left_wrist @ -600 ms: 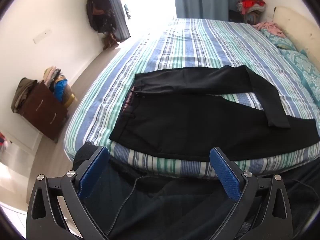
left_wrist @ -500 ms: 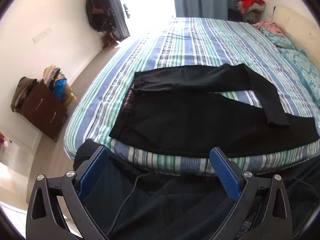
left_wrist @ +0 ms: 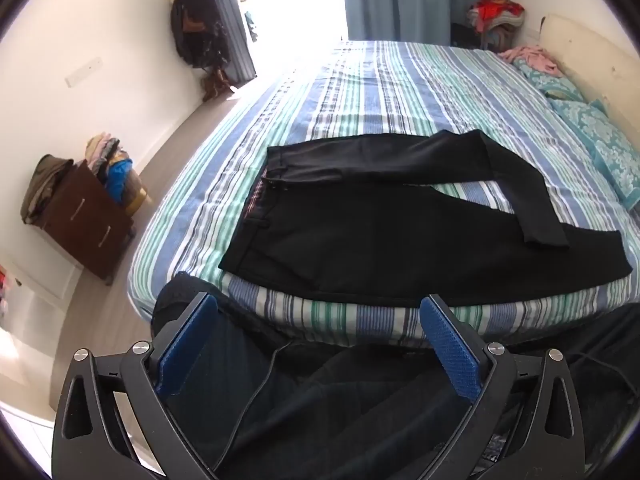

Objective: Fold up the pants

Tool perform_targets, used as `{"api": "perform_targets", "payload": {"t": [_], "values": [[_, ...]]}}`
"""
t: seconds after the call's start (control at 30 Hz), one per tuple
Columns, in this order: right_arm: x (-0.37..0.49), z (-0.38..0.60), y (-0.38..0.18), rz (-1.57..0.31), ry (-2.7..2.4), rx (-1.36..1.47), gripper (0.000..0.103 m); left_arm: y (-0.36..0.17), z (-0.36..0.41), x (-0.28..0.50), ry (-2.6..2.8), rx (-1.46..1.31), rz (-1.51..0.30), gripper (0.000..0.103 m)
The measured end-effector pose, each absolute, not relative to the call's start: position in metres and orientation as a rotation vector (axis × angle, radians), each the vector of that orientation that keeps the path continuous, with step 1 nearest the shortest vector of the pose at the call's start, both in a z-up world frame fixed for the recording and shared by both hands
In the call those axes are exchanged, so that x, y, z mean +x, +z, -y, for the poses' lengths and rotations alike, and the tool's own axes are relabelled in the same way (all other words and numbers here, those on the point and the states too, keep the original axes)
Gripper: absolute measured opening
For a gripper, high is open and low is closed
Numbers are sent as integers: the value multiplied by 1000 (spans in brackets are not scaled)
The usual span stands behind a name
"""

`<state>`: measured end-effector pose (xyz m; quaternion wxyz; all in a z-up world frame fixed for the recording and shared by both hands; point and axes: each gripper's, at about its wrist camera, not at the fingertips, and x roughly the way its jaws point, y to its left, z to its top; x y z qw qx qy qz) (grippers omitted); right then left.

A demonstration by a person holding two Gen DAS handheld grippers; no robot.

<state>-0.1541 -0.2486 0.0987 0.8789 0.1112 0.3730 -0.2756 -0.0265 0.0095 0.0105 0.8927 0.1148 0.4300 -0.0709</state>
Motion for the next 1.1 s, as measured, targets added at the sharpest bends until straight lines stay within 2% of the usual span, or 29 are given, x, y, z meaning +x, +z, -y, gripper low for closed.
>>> {"api": "perform_targets", "payload": {"t": [0.7, 1.1], "values": [[-155, 246, 99, -736, -495, 258, 103, 5, 6, -32, -165, 299, -894, 102], [-141, 245, 95, -825, -526, 236, 103, 2, 4, -27, -180, 287, -915, 102]]}}
